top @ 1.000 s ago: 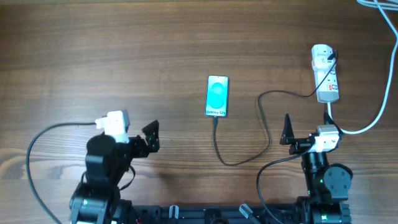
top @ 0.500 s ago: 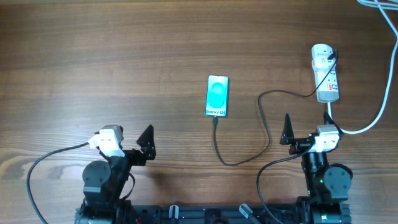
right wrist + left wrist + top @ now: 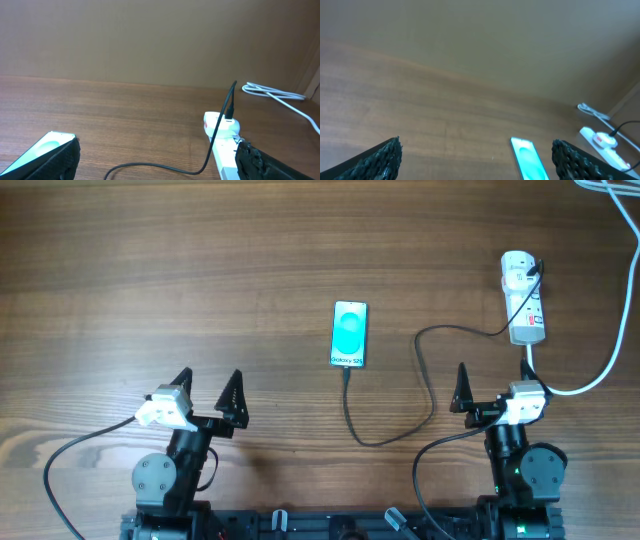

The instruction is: Plug charger to phone and switch on socket

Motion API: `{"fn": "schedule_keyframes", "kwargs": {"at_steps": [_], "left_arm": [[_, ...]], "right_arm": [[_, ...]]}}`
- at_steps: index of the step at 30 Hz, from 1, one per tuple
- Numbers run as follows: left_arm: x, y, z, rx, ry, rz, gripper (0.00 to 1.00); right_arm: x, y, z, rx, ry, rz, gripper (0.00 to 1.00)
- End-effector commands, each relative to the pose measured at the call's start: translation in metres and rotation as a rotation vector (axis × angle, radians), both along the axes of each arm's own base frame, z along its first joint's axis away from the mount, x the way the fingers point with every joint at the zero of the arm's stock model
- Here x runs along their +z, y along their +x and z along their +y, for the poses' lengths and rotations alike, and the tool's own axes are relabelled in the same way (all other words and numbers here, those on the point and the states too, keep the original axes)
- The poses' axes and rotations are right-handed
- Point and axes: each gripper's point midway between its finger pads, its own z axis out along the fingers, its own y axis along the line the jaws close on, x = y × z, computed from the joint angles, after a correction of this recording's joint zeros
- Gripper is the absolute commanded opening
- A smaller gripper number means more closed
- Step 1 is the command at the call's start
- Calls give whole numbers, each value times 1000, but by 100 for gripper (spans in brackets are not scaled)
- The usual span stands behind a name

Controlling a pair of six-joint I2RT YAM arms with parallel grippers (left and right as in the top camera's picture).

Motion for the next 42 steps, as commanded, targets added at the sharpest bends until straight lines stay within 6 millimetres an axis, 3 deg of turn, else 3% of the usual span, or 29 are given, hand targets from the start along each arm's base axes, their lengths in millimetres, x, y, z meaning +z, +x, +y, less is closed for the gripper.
{"fn": "schedule_keyframes", "kwargs": {"at_steps": [1, 11, 17, 22, 42], "left_arm": [[3, 2, 1, 1, 13, -55, 100], [1, 5, 18, 103, 12, -57, 100], [-25, 5, 25, 143, 26, 46, 100], [-25, 5, 20, 105, 156, 28, 100], [-25, 5, 22, 108, 331, 6, 100]], "right_arm": [[3, -1, -3, -15, 4, -13, 100], [3, -1, -3, -15, 4, -13, 100], [3, -1, -3, -15, 4, -13, 100], [3, -1, -3, -15, 4, -13, 100], [3, 0, -3, -15, 4, -12, 100]]}}
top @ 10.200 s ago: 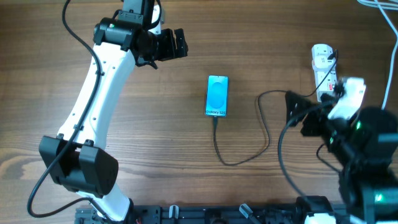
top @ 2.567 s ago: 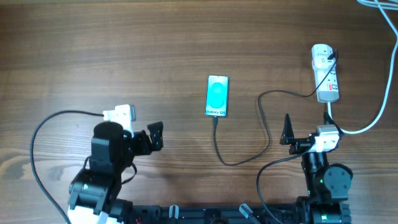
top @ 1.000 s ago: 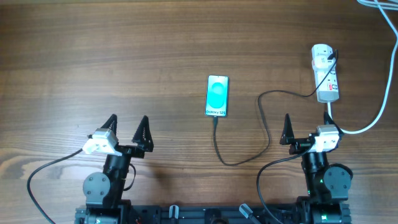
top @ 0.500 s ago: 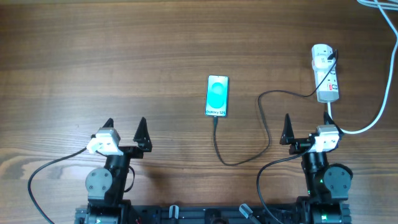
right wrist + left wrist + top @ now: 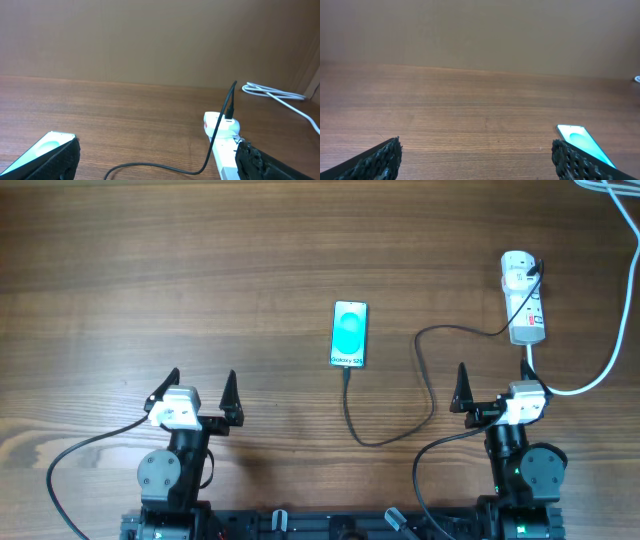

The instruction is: Plug charger to phone and switch on socket

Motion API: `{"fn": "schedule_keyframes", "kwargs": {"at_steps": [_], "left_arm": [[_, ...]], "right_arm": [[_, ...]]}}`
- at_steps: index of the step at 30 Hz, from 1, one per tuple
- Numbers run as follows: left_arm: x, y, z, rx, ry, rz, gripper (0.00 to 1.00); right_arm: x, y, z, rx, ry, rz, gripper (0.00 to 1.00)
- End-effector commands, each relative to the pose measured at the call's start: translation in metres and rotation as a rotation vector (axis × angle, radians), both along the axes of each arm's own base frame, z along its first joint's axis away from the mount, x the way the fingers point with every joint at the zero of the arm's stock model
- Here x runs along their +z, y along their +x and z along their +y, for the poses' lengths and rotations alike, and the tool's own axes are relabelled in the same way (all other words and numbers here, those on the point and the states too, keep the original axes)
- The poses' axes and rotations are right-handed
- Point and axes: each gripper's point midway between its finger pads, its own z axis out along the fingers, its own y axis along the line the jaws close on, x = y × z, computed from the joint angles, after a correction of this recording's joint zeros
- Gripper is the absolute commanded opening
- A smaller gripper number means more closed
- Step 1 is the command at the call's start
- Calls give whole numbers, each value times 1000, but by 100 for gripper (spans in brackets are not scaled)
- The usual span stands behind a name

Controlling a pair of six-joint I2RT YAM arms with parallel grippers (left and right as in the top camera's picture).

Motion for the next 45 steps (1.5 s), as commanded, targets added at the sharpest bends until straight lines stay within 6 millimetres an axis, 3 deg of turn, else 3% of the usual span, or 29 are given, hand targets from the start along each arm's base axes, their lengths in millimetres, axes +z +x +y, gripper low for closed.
{"fn": "schedule_keyframes", "kwargs": {"at_steps": [1, 13, 45], "left_arm": [[-2, 0, 4, 17, 60, -5, 100], [-2, 0, 11, 47, 64, -4, 100], [-2, 0, 4, 15, 89, -7, 100]], "right_arm": [[3, 0, -3, -15, 4, -12, 100], [3, 0, -3, -15, 4, -12, 100], [3, 0, -3, -15, 4, -12, 100]]}}
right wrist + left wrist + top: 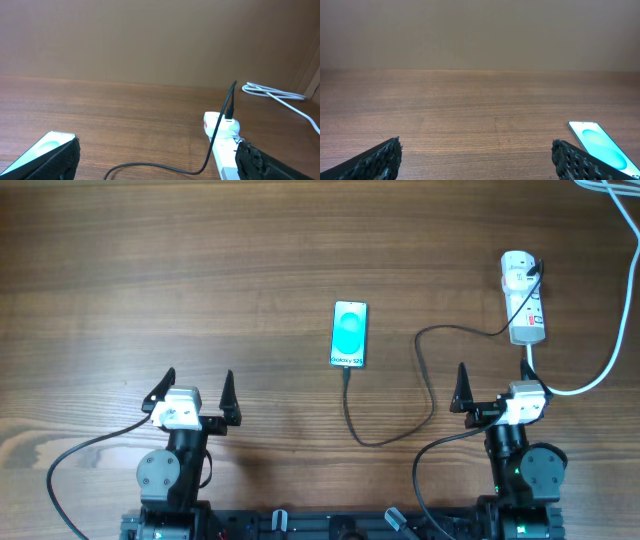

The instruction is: Plug charger to phone and switch on socket

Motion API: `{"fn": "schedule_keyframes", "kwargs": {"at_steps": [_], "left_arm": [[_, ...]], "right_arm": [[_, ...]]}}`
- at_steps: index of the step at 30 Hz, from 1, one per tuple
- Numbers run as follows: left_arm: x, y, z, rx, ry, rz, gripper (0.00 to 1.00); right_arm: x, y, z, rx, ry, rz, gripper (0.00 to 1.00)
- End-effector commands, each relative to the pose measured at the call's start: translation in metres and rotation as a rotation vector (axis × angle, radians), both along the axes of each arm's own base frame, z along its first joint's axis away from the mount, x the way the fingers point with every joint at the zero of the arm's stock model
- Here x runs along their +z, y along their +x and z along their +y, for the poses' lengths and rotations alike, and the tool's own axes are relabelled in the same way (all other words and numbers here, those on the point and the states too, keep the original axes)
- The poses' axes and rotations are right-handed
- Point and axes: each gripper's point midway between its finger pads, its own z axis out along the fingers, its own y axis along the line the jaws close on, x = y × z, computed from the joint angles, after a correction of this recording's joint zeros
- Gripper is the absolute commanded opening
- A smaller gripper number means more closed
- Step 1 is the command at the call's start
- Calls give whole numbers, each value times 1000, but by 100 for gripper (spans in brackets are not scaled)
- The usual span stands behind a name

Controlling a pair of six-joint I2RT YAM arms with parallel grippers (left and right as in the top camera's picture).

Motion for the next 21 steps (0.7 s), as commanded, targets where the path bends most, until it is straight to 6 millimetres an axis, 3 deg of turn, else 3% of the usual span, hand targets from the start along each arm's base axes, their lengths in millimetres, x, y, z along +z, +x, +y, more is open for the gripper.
{"fn": "schedule_keyframes", "kwargs": {"at_steps": [1, 21], "left_arm": [[-2, 0, -1, -4, 23, -2, 100], [-2, 0, -2, -11, 18, -3, 100]], "right_arm": [[3, 0, -3, -15, 4, -12, 100], [3, 0, -3, -15, 4, -12, 100]]}}
